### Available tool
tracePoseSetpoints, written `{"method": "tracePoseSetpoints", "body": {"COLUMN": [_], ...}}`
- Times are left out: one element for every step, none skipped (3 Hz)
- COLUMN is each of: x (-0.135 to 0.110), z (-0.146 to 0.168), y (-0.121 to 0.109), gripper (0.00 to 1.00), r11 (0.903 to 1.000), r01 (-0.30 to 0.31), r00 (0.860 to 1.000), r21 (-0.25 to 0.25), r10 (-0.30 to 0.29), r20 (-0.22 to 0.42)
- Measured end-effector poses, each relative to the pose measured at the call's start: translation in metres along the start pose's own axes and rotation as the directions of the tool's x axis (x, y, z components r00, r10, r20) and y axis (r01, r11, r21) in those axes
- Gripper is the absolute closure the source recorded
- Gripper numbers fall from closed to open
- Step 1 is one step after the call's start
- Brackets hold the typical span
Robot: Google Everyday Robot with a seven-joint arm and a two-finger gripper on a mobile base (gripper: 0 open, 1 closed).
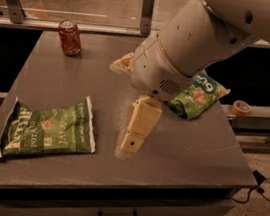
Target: Move green jalapeno chip bag near coke can
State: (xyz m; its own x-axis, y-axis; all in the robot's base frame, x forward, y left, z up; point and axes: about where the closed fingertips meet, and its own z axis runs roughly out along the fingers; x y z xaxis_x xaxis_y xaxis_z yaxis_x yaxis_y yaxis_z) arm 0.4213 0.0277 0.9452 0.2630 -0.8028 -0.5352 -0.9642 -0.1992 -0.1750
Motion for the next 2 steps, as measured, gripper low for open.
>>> {"method": "tracePoseSetpoints", "body": {"x": [-0.01, -0.025], "z": [0.027, 0.076], "y": [-0.011, -0.032], "gripper": [0.0, 0.0], "r11": [1.0, 0.9999], "r01": [0.0, -0.008], "r00": [0.999, 0.994], "r21": [0.003, -0.011], "r10": [0.0, 0.009], "r20": [0.045, 0.111]}}
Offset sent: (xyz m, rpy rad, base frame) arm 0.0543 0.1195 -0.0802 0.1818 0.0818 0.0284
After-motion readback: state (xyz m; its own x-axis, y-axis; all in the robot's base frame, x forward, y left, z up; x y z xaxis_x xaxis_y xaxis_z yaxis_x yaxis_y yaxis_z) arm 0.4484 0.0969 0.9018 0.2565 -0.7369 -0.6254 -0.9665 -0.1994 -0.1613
